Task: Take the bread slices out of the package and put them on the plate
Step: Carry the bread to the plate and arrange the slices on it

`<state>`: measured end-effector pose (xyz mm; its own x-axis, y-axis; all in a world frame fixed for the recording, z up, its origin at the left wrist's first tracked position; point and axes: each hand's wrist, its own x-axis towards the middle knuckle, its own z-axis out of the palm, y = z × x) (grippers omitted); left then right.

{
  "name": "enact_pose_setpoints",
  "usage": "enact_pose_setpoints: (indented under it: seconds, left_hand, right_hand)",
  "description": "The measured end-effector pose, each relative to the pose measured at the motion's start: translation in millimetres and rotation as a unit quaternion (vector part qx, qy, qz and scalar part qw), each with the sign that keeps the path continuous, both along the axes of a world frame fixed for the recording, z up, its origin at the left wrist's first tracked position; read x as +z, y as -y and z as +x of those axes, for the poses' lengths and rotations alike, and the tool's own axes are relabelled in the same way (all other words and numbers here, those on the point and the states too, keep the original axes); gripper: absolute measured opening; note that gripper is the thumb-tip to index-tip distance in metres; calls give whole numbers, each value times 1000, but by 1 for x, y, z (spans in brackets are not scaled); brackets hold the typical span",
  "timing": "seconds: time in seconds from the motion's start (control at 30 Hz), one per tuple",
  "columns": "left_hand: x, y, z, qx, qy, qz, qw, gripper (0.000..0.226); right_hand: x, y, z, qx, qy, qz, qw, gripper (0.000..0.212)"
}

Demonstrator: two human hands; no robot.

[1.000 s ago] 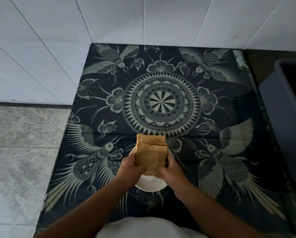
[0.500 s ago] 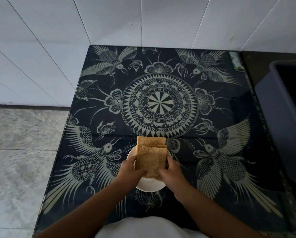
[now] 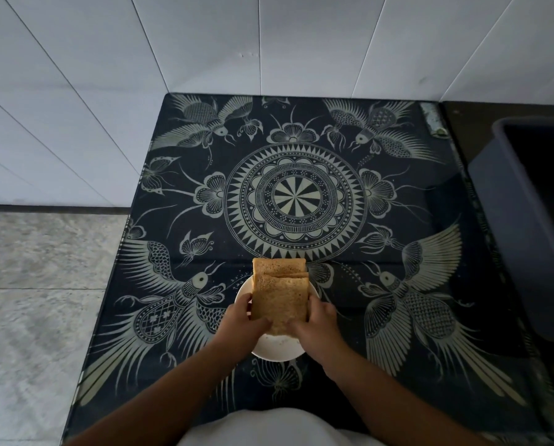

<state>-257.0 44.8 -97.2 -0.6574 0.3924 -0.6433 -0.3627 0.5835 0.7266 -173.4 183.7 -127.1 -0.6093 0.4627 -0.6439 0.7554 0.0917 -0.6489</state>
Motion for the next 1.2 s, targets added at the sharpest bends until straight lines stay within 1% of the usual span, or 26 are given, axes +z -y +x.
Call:
enact_pose_setpoints:
  seconds: [0.07,0.17,0.37,0.47,0.57,0.63,0.73,0.97,1.07,1.2]
  left_hand:
    - [1,-1,1,2,-9,10,1000,55]
    - [3,2,5,-8,-13,23,1000,55]
    - [-2,13,15,-15,1,25,1000,57]
    - [-7,20,21,-11,9,19,1000,55]
    - [-10,24,23,-16,26,16,999,48]
    - [-12,25,24,-19,25,10,999,44]
    - [-15,24,24,-15,27,7,999,43]
    - [-17,27,23,-35,16,-7,999,44]
    - [-20,30,20,-55,4,-18,998,40]
    - [-17,31,19,-90,-5,-30,995,37]
  right_hand:
    - [0,3,2,-7,-2,9,1000,76]
    - [1,6,5,-23,-14,-2,1000,76]
    - [2,10,19,-7,-23,1,1000,70]
    - [1,14,28,5,-21,0,1000,68]
    - [0,15,33,16,-12,-6,1000,65]
    - [1,13,33,20,-4,-9,1000,67]
    - [4,11,30,27,5,-4,1000,64]
    - [8,15,29,12,-2,-30,999,56]
    - [6,16,32,15,-1,-35,999,58]
    - [3,18,35,17,-7,-34,999,68]
